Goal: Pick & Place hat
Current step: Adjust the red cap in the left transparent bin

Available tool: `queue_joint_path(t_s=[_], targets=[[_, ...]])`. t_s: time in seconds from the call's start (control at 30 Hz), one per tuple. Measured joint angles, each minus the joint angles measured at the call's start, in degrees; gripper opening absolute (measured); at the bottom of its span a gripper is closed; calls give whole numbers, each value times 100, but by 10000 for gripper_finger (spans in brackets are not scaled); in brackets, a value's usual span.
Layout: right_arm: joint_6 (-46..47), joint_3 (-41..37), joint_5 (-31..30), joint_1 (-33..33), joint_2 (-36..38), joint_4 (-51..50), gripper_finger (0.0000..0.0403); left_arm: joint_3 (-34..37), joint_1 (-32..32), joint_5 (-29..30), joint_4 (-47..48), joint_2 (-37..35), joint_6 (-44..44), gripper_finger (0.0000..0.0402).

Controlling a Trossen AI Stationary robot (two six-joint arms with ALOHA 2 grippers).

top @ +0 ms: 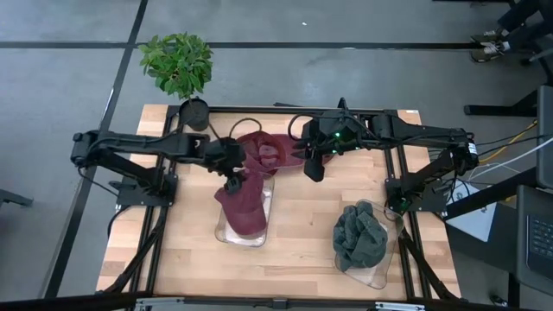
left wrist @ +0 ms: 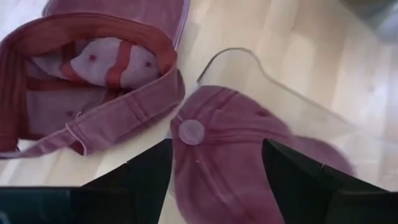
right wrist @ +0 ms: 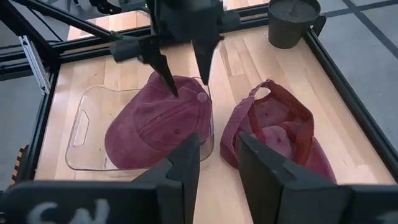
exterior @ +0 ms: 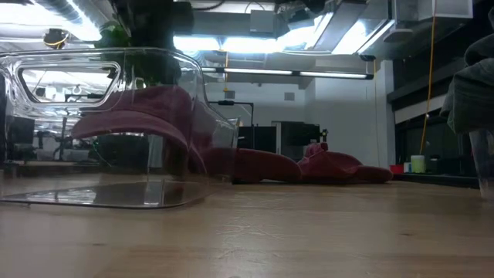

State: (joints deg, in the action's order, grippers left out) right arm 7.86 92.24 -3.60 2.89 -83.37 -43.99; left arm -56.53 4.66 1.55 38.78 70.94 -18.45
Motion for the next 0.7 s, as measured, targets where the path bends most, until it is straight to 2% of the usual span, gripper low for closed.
queue_joint_path(t_s=[0.2,0.47,0.6,0.7], targets=[[212,-1,-232,-2,0,-2,106,0,164,78,0,298,659,244],[242,-2,-290,-2,-2,-4,106,0,340,-92,39,638,684,234],[223,0,-290,-2,-2,-6,106,0,338,-428,36,745,684,200],[220,-2,-290,-2,-2,-9,106,0,336,-445,37,723,679,152]])
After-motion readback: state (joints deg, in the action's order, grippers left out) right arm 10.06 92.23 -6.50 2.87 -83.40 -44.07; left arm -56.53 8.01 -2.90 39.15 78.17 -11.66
